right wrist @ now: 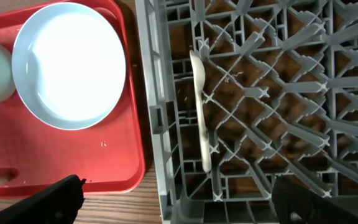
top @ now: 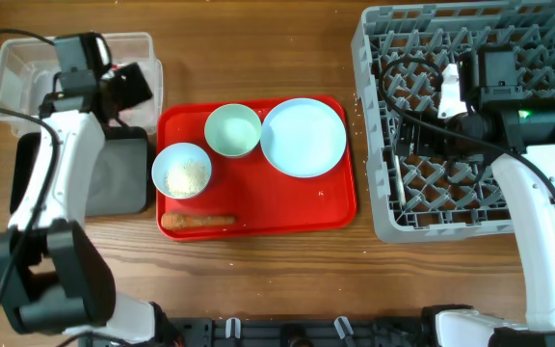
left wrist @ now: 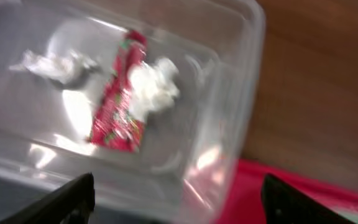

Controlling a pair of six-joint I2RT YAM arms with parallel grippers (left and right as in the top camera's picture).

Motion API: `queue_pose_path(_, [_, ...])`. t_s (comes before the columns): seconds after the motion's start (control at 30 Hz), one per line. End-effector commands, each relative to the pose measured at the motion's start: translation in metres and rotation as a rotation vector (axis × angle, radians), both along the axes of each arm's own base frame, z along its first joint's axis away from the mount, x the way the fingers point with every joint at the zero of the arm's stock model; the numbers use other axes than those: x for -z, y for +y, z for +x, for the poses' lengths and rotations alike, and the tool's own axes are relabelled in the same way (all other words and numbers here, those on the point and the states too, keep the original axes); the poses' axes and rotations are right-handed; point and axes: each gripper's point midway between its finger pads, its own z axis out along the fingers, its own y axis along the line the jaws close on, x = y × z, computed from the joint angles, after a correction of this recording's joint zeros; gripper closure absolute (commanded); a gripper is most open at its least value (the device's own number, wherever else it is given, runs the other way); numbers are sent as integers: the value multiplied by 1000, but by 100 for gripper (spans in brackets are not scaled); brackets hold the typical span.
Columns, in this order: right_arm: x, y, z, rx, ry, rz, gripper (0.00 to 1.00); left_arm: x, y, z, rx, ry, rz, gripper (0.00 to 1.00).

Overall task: Sort waste into correct bins and load items into the dishwasher rack
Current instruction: 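Grasp the blue rice bowl rim with the left gripper and lift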

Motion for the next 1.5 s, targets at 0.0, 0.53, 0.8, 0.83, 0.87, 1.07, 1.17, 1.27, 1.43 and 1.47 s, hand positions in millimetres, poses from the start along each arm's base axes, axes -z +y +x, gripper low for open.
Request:
queue_pose_path(0.0, [-1, -2, 1, 16, -2, -9, 0, -1, -52, -31, 127, 109, -9, 18])
queue_pose_path(0.53, [0, -2, -1, 15, 6, -9, 0, 102, -152, -143, 335, 557, 31, 31])
queue_pose_path(0.8, [0, -3, 0, 15, 5, -10, 0, 139, -150, -147, 328, 648, 47, 55])
queue_pose_path(0.83, [0, -3, 0, 16, 5, -9, 0, 140, -150, -147, 329, 653, 48, 61])
queue_pose_path(0.87, [0, -3, 0, 15, 5, -10, 0, 140, -150, -147, 329, 652, 48, 67])
queue_pose_path(1.07, [0, -3, 0, 15, 5, -10, 0, 137, -141, -142, 311, 638, 105, 96])
queue_pose_path(1.17, [0, -3, -1, 15, 6, -10, 0, 127, -144, -135, 313, 625, 103, 96])
queue_pose_path(1.27, [0, -3, -1, 15, 8, -10, 0, 110, -143, -129, 310, 611, 116, 96])
queue_pose_path(1.43, [0, -3, -2, 11, 10, -12, 0, 72, -146, -120, 312, 535, 101, 96])
queue_pose_path(1.47, [0, -3, -2, 11, 11, -12, 0, 66, -145, -118, 313, 517, 98, 96])
